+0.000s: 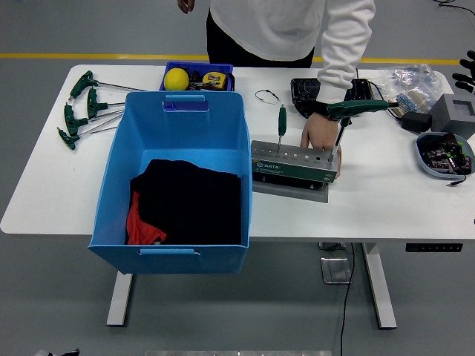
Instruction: Lift tool from toolbox,place it in box,lift tool from toolbox,place it in box
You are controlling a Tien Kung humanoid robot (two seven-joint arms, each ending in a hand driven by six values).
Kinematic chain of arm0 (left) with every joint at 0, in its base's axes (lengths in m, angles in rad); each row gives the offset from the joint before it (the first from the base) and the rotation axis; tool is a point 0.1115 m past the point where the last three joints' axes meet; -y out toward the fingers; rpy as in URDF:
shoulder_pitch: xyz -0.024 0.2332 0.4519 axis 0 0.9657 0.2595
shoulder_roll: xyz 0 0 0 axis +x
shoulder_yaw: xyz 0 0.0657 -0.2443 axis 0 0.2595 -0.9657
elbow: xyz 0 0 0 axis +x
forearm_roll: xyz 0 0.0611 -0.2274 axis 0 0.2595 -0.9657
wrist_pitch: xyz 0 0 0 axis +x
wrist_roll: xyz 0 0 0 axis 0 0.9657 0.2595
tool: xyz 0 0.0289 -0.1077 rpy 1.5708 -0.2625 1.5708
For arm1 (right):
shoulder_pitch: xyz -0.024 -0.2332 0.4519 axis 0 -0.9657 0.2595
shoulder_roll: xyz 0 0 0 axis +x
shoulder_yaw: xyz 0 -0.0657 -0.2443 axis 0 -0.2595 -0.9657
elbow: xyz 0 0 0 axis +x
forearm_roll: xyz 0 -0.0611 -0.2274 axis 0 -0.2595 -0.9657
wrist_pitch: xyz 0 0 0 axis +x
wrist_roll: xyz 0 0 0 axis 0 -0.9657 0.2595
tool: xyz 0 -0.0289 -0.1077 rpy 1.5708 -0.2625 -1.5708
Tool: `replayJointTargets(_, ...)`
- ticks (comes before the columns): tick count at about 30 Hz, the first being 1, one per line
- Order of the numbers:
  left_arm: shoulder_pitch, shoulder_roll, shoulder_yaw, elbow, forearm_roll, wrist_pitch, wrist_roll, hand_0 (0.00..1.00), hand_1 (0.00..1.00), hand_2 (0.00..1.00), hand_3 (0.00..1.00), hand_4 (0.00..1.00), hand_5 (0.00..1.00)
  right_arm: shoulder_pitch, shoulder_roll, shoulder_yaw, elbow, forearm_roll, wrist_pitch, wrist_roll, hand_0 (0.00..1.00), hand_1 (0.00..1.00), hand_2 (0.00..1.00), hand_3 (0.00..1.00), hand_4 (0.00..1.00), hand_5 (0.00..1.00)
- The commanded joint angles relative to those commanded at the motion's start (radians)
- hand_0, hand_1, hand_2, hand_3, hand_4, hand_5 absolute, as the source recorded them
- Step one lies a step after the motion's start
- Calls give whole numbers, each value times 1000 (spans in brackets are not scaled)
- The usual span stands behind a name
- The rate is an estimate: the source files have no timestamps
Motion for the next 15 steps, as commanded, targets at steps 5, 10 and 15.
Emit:
replayJointTargets(5,-3,1,4,0,-1,-3,0,713,695,722,648,674,678,53,-78,-69,30,-207,13,12,895,817,857,837,998,790)
replayJointTargets(10,-6,2,1,0,3,-7,1,712,695,721,647,674,677,126,-140,-166,64,-415,15,-31,936,846,879,879,998,743)
replayJointTargets(15,-8,1,0,0,6,-10,3,712,694,720,647,674,677,219,-172,-284,60,-593,47,-85,939,856,882,876,998,762)
